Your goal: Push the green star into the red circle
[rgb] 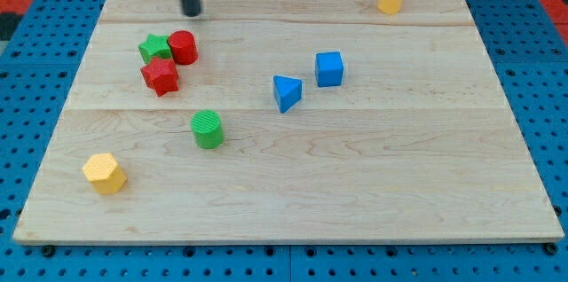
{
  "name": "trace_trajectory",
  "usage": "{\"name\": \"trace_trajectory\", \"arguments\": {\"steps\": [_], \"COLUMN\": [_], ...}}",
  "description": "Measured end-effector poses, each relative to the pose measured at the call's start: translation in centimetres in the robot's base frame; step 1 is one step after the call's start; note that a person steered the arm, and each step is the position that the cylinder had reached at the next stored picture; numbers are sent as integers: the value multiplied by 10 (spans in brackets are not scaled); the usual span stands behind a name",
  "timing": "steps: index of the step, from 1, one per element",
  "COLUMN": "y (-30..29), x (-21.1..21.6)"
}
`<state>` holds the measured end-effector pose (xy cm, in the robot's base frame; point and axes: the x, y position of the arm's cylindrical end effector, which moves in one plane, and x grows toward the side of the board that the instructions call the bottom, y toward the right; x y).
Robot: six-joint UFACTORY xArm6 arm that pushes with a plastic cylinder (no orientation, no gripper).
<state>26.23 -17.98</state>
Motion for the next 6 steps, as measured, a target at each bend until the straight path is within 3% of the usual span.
{"name": "trace_trajectory", "arguments": {"steps": [2,3,4,6], "y": [-85,-71,-33,90], "x": [107,113,89,44]}}
